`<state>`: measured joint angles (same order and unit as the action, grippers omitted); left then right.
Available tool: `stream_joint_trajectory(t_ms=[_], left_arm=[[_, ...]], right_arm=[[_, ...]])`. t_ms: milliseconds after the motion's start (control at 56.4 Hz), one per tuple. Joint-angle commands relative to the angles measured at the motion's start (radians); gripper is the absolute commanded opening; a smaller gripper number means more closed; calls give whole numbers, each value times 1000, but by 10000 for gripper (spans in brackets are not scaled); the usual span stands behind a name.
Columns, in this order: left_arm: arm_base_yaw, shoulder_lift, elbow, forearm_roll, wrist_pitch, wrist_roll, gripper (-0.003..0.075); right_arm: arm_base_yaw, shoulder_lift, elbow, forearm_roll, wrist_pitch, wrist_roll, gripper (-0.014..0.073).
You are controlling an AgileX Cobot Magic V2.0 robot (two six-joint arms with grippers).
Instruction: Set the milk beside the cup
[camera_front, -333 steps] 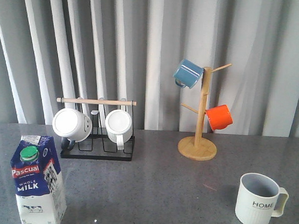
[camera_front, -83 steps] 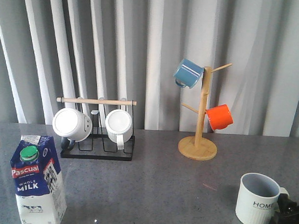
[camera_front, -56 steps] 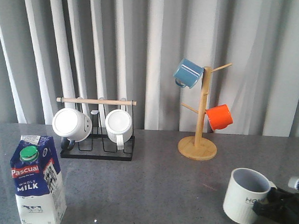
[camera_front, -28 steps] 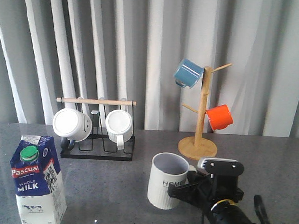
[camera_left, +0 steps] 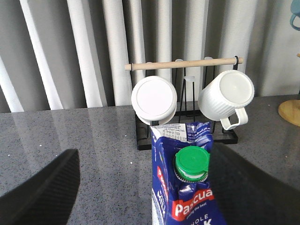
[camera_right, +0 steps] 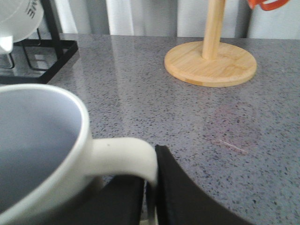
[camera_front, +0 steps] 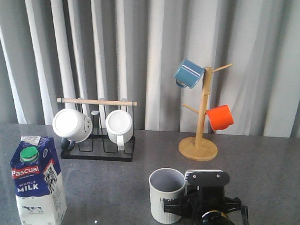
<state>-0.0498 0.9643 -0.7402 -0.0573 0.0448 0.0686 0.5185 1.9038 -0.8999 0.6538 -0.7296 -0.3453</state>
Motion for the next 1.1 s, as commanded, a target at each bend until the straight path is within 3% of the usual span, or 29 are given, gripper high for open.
stream_joint_trajectory(t_ms=[0, 160, 301, 514, 656, 744, 1081], left_arm=[[-3, -10, -34, -3, -79, -4, 533], [-3, -10, -34, -3, -79, -4, 533], [-3, -10, -34, -3, -79, -4, 533], [-3, -10, -34, -3, -79, -4, 533], [-3, -10, -34, -3, -79, -4, 533], [-3, -10, -34, -3, -78, -4, 533], [-3, -10, -34, -3, -76, -4, 533]], right_arm=[[0, -47, -30, -63, -56, -17, 140], [0, -71, -23, -71, 6, -19, 269], [0, -123, 47, -85, 18, -46, 326], [-23, -264, 167, -129, 47, -47, 329], [-55, -396, 194, -197, 193, -46, 329], [-80, -502, 194, -279, 277, -46, 329], [-196, -881, 191, -592, 359, -9, 317]])
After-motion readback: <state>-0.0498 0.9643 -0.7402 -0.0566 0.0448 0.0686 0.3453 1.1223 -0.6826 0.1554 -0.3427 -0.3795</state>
